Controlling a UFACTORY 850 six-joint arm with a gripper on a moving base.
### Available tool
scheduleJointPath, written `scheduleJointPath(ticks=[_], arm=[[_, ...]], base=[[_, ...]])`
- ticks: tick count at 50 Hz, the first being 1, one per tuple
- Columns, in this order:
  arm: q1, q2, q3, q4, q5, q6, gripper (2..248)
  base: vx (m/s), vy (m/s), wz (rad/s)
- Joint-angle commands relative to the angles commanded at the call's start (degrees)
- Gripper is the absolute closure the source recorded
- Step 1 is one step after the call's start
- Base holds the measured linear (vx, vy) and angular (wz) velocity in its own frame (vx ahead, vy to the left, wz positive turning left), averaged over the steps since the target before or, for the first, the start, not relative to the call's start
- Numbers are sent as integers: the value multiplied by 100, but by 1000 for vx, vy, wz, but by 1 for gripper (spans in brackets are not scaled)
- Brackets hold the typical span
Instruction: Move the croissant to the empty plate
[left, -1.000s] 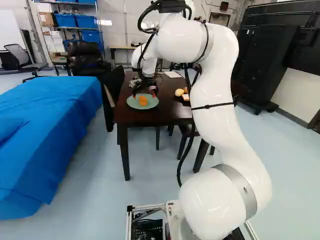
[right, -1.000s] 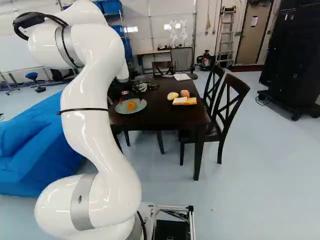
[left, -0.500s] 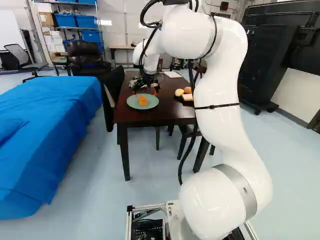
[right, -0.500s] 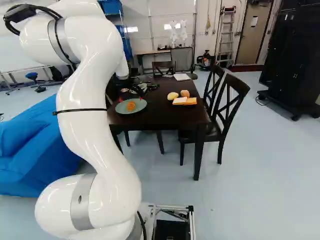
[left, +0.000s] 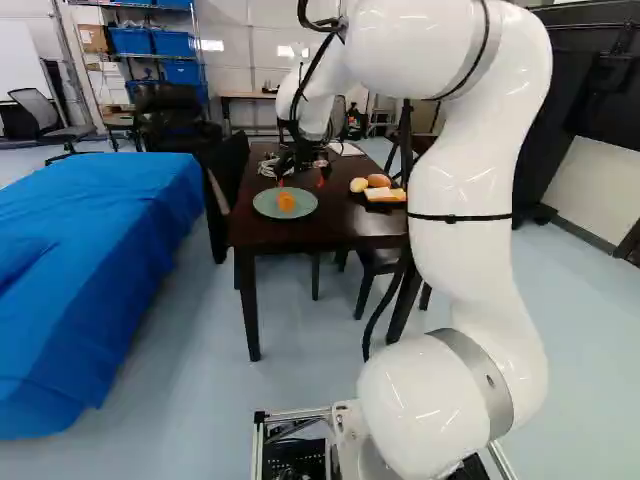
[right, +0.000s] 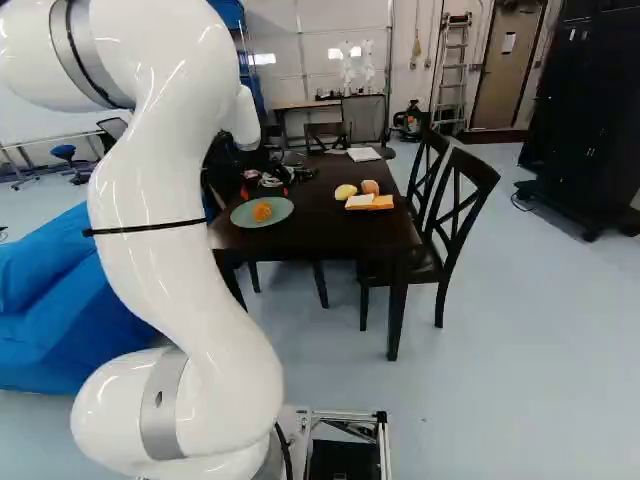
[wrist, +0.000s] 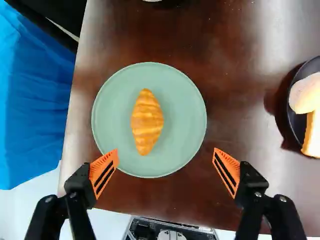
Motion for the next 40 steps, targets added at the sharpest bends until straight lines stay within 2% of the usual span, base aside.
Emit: scheduleJointPath(ticks=[23, 40], arm=[[-179, 547, 608, 0, 280, 0, 3], [-339, 910, 1047, 0, 319, 0, 3]], base=[[0, 0, 0], [0, 0, 0]])
